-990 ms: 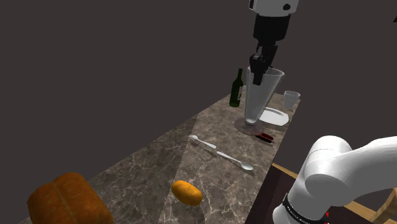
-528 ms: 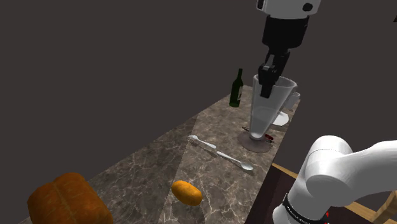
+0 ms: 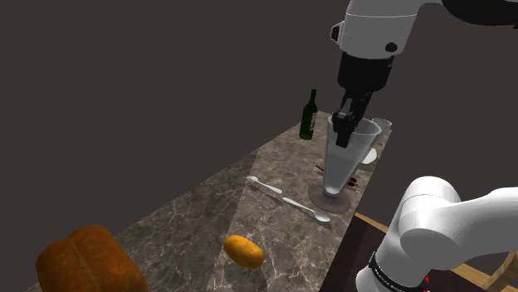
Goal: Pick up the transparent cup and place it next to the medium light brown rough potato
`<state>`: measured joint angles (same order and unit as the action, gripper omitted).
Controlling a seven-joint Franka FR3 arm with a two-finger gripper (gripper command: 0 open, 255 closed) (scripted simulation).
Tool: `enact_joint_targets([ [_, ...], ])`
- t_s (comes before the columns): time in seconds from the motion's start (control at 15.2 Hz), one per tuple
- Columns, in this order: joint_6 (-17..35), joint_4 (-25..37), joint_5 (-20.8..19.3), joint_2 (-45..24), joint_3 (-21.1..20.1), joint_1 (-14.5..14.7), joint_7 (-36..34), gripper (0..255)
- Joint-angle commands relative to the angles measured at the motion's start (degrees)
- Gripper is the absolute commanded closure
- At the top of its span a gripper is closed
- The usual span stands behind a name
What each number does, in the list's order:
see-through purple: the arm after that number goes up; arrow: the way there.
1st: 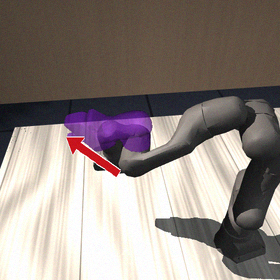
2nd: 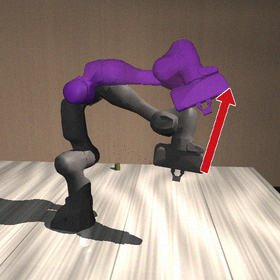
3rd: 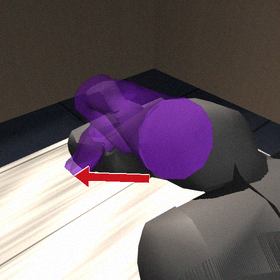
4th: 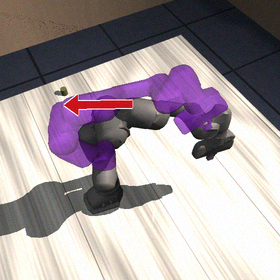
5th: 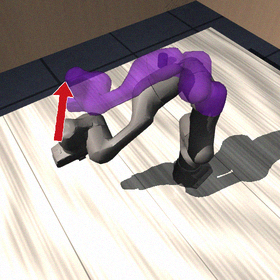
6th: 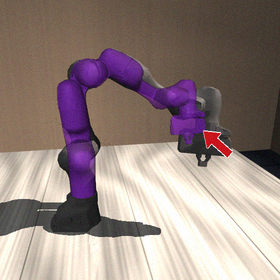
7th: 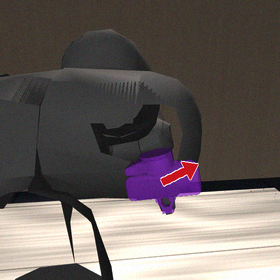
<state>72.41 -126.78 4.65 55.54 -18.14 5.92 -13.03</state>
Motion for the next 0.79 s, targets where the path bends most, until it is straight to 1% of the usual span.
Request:
enact_joint_targets([
  [0.0, 1.3, -2.0, 0.3, 0.8, -0.3, 0.2, -0.2, 255],
  [0.73, 7.7, -12.7, 2.1, 5.0, -1.6, 1.6, -0.8, 255],
])
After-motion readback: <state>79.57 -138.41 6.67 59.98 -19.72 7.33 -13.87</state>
